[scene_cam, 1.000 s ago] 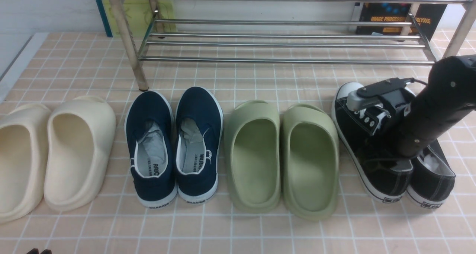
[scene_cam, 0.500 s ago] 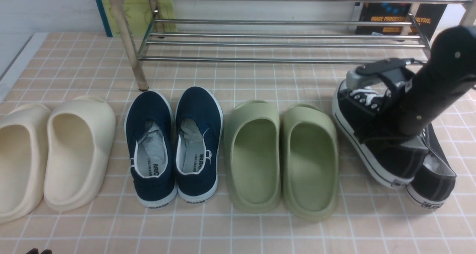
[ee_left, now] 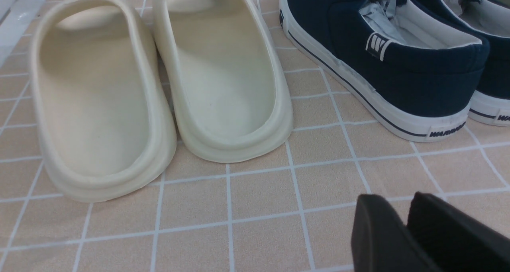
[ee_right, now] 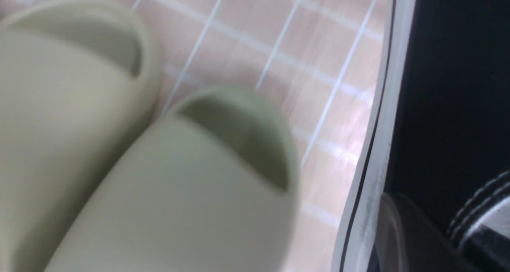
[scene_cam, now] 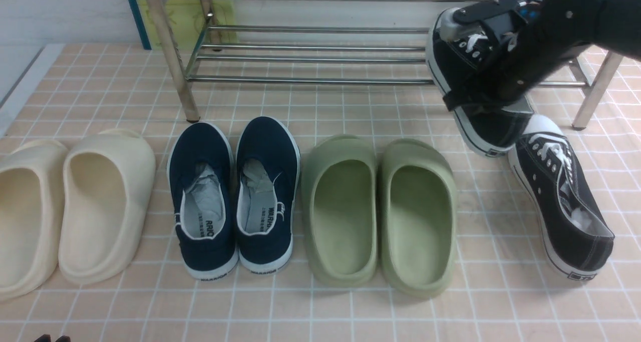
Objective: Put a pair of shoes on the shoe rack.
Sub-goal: Use the right arm to put a shoe into the shoe rack
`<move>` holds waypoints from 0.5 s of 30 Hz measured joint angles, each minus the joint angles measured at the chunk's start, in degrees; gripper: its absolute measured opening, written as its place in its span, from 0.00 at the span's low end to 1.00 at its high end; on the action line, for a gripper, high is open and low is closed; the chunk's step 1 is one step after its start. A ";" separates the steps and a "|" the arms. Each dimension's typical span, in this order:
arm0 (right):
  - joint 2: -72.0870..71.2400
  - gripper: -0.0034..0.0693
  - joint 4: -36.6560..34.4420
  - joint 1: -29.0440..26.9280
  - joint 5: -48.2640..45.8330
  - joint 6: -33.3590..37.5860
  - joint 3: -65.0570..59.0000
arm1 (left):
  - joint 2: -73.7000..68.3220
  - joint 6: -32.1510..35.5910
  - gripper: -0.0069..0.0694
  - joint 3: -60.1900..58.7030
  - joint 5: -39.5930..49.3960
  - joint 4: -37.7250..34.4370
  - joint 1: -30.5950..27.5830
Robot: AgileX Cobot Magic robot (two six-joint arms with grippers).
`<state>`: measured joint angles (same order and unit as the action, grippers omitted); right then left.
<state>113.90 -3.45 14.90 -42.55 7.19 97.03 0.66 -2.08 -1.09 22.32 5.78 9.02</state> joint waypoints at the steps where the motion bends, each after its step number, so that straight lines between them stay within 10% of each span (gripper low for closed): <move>1: 1.81 0.05 0.77 -0.08 -0.01 -0.53 2.52 | 0.00 0.00 0.30 0.00 0.00 0.00 0.00; 15: 17.39 0.10 2.91 -2.64 -2.00 -1.95 27.62 | 0.00 0.00 0.31 0.00 0.00 0.07 0.00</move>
<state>131.29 -0.54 12.26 -44.55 5.24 124.64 0.66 -2.08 -1.09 22.32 5.85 9.02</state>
